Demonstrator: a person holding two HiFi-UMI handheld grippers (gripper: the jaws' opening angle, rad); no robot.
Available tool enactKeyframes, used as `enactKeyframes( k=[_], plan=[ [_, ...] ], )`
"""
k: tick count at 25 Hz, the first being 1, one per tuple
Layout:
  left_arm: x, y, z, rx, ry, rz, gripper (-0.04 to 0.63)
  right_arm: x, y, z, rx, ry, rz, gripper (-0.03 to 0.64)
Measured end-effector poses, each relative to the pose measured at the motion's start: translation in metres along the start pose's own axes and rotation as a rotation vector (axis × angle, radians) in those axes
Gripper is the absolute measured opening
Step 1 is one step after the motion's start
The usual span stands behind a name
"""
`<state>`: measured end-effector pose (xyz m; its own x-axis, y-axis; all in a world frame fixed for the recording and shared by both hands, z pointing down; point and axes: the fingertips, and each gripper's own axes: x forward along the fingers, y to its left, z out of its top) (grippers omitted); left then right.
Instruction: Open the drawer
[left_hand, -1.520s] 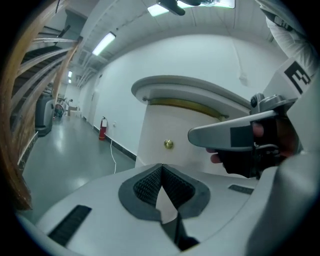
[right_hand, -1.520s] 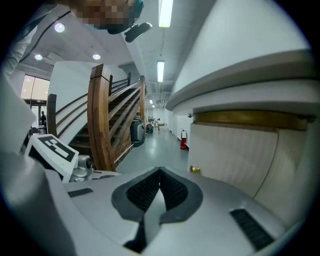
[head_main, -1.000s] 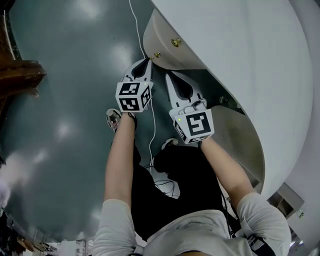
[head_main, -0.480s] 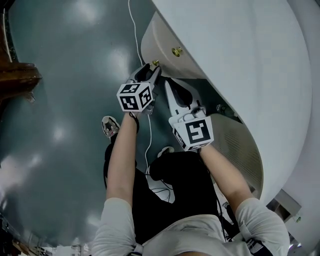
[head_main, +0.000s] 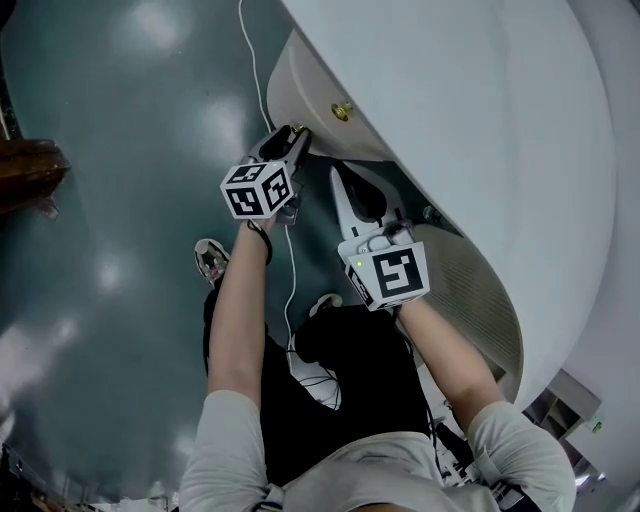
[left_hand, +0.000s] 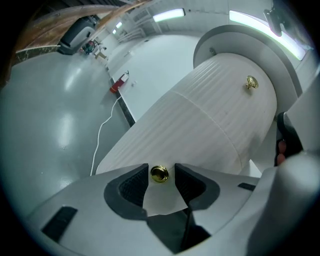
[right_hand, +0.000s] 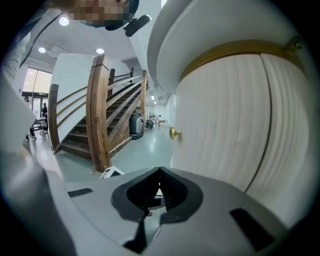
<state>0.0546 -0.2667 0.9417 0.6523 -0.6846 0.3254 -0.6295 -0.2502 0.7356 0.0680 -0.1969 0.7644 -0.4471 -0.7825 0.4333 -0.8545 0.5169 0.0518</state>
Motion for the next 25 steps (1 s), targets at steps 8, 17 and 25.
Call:
enactKeyframes(
  k=[8,17,25],
  plan=[
    [0.002,0.001,-0.002,-0.137,-0.037,-0.071,0.170,-0.002,0.003,-0.001,0.003,0.011,-0.007,0.014],
    [0.000,0.004,-0.004,-0.066,-0.024,-0.010,0.098,-0.003,0.002,-0.002,0.009,0.028,-0.018,0.014],
    [-0.020,0.011,-0.007,-0.061,-0.026,0.020,0.095,-0.003,0.014,-0.003,0.016,0.049,0.007,0.014]
  ],
)
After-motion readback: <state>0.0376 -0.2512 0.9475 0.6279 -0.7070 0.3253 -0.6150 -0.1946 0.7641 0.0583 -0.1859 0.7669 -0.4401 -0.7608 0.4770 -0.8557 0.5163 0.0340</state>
